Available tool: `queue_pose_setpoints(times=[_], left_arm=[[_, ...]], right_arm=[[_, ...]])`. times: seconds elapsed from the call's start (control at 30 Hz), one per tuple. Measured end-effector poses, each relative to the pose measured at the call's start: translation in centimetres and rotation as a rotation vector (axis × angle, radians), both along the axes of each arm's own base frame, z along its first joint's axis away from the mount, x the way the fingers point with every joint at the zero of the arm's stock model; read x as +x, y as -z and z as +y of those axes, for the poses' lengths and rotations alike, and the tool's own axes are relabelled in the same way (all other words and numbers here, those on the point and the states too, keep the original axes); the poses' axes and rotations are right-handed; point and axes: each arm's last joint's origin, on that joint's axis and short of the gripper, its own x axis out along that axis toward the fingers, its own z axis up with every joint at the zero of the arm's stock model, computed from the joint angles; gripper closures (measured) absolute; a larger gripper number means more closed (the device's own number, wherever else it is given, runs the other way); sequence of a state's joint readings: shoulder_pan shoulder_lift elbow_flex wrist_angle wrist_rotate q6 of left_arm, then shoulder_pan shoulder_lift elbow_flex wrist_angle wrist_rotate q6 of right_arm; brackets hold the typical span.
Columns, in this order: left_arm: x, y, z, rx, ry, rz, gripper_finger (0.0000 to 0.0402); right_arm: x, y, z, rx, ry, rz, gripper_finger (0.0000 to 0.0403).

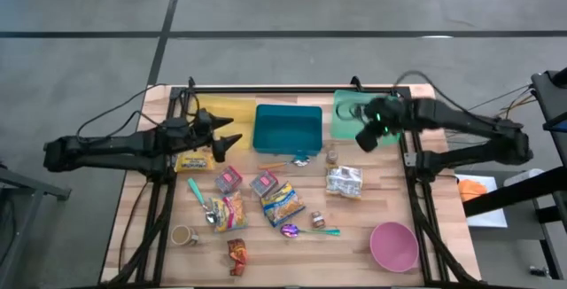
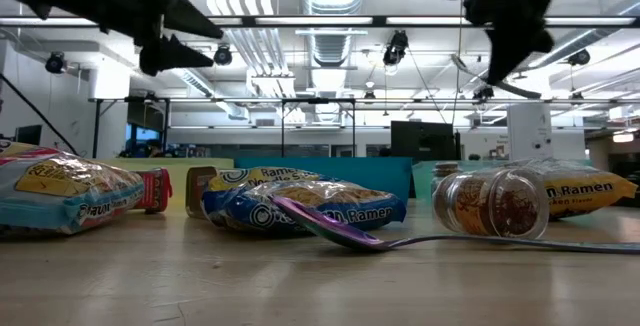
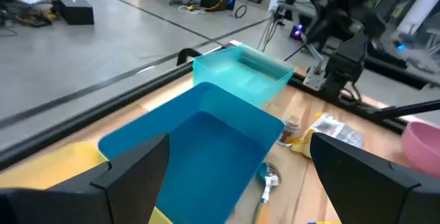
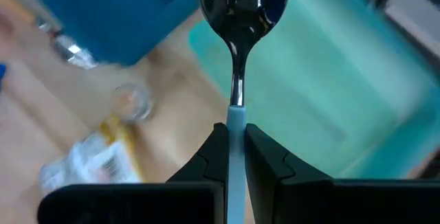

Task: Pick & Place Food Item
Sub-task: Put the light blue spoon into the green bin

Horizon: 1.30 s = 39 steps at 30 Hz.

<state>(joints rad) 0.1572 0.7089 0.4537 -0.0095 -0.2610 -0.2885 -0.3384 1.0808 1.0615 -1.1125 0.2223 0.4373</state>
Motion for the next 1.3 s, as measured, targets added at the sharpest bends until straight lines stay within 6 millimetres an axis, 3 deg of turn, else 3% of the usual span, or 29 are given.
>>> queue_pose_setpoints(times=[0.2,0.33,0.43,0.57,0.73,1.3], left_arm=[[1.5,-2.5,0.6,0.052,-0.003,0.028,0.0044],[2.4,-2.6,0.8,0.04,-0.003,0.068,0.0044],[2.7,-1.8,0.8,0.027,-0.002,0.109,0.0044],[2.8,-1.5,1.1,0.027,-0.018,0.129,0.0044],[2.8,-1.5,1.2,0.047,-0.019,0.137,0.0044],[2.7,-1.2,1.2,0.046,-0.016,0.172,0.0044]], right_arm=[[0.8,-0.4,-7.0,0.06,-0.02,0.041,0.0385],[1.3,1.5,-11.2,0.129,-0.025,0.112,0.0385],[1.9,3.9,-13.0,0.196,-0.042,0.186,0.0385],[3.0,7.0,-14.1,0.275,-0.085,0.273,0.0385],[4.2,9.5,-15.4,0.285,-0.111,0.302,0.0385],[5.6,15.2,-16.8,0.379,-0.124,0.383,0.0385]])
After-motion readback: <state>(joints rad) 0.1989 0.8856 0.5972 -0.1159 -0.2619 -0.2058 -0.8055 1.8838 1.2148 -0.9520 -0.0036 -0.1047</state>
